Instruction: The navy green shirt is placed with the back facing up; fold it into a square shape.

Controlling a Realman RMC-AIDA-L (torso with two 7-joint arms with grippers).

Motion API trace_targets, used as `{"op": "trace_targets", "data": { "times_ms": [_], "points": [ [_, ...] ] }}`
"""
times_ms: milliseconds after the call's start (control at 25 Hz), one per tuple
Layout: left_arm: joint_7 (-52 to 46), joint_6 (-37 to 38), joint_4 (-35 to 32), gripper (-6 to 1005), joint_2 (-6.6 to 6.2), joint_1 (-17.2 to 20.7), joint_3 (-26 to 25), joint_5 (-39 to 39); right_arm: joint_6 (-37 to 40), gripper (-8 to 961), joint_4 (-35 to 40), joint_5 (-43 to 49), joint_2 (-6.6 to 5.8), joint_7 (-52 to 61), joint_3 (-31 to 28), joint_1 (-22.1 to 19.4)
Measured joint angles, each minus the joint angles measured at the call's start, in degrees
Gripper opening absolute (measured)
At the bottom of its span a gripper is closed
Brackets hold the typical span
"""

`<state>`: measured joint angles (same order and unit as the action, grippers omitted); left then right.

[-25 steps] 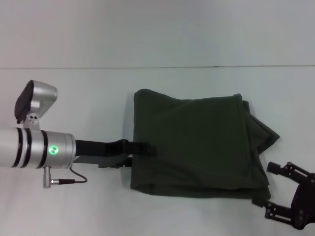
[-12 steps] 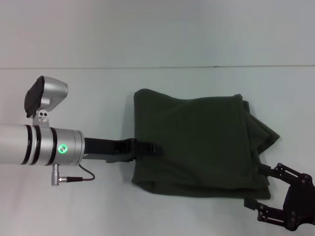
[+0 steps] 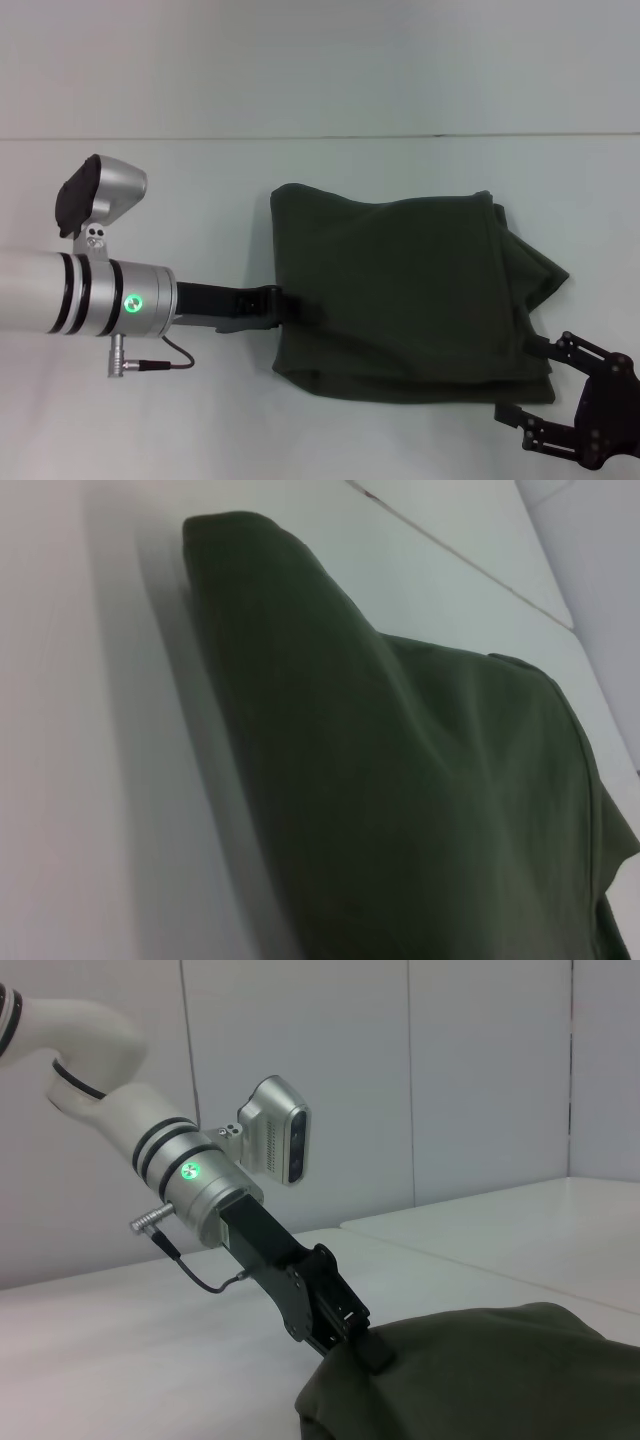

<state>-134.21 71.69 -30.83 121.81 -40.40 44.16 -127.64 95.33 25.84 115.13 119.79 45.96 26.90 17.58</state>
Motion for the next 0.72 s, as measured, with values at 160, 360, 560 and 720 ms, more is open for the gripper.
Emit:
{"op": "trace_targets", "data": {
  "times_ms": [160,360,560,720],
  "points": [
    [0.3,-0.1,0.1,351,-0.15,0.5,-0.2,0.3,0.1,893,0.0,0.0,0.0,0.0,0.0,0.0],
    [0.5,0.2,-0.2,162,-0.39,1.7,-0.4,0.4,0.1,893,0.0,-0.3,0.0,0.0,-0.1,0.4],
    [0.7,0.5,-2.1,68,-0.11,3.7,-1.2,0.5,-0.1,892,0.0,-0.4,0.07,0.2,-0.5,1.4],
    [0.8,1.3,-4.0,54,-0.35,5.4,-2.8,0.5,-0.2,892,0.0,-0.4,0.09,0.4,-0.5,2.2]
  ]
}}
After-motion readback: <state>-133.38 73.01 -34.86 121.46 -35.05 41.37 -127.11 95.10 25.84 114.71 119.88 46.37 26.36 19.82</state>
